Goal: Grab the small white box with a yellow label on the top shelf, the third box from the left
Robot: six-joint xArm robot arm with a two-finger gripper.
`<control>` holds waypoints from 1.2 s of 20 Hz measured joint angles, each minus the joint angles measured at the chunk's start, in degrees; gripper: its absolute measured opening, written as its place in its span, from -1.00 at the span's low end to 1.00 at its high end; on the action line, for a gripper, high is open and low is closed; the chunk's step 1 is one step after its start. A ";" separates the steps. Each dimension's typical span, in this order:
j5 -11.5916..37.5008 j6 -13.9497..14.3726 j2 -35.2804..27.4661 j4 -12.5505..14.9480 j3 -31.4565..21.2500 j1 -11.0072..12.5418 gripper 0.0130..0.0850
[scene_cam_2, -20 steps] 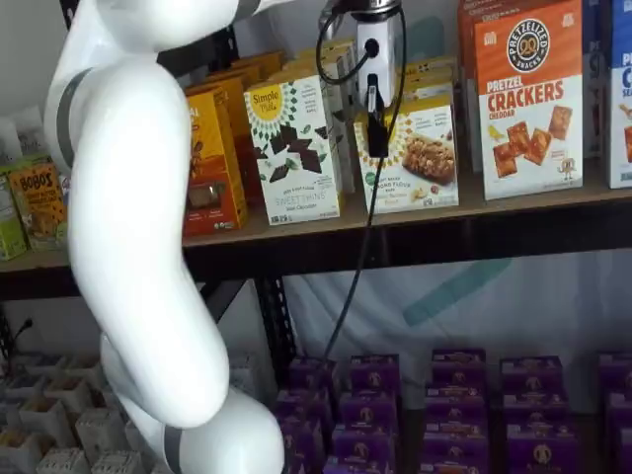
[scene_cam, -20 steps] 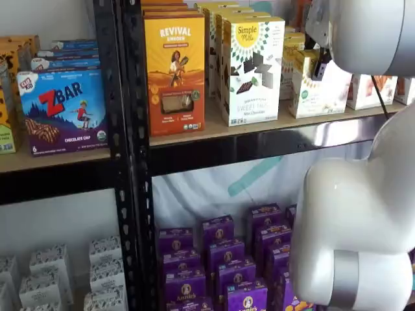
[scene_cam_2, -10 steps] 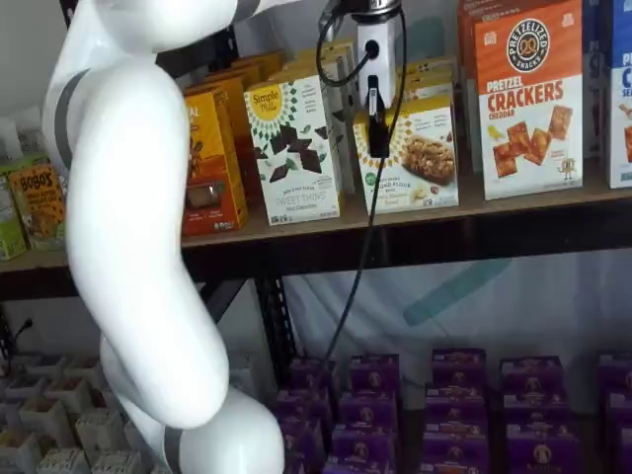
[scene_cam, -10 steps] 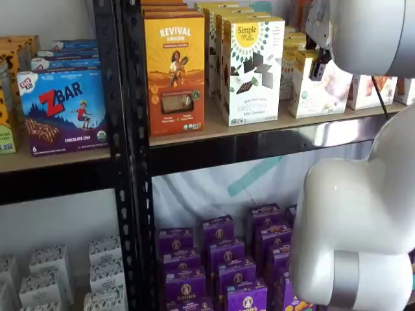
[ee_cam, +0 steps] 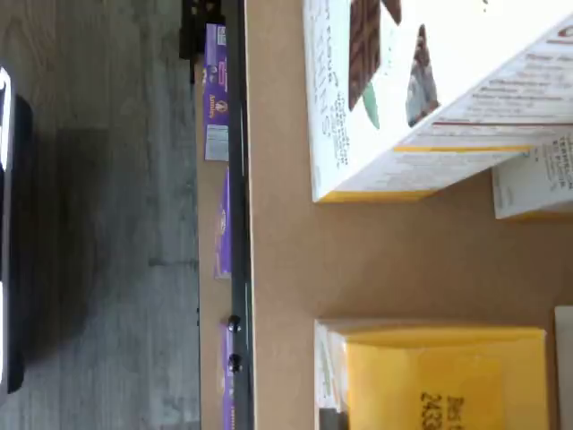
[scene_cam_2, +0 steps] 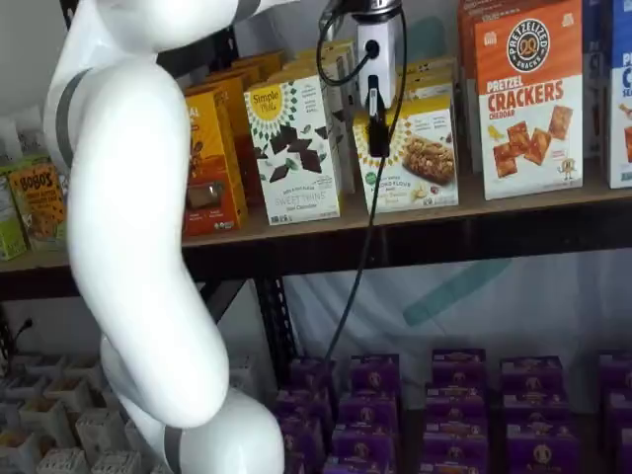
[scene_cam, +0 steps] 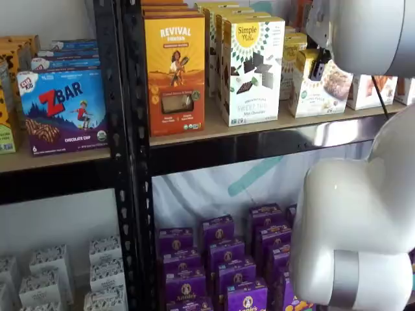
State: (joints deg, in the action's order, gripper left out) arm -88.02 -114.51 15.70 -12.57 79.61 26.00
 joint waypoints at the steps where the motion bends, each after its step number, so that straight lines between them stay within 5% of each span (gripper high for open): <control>1: -0.65 0.05 -0.04 0.08 0.28 0.03 -0.44; 11: -8.95 0.65 2.08 2.06 1.57 0.05 -0.44; 24: -12.81 2.37 12.63 4.85 -6.98 -1.92 -0.44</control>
State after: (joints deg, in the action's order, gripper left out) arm -100.83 -112.14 28.33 -7.72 72.63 24.07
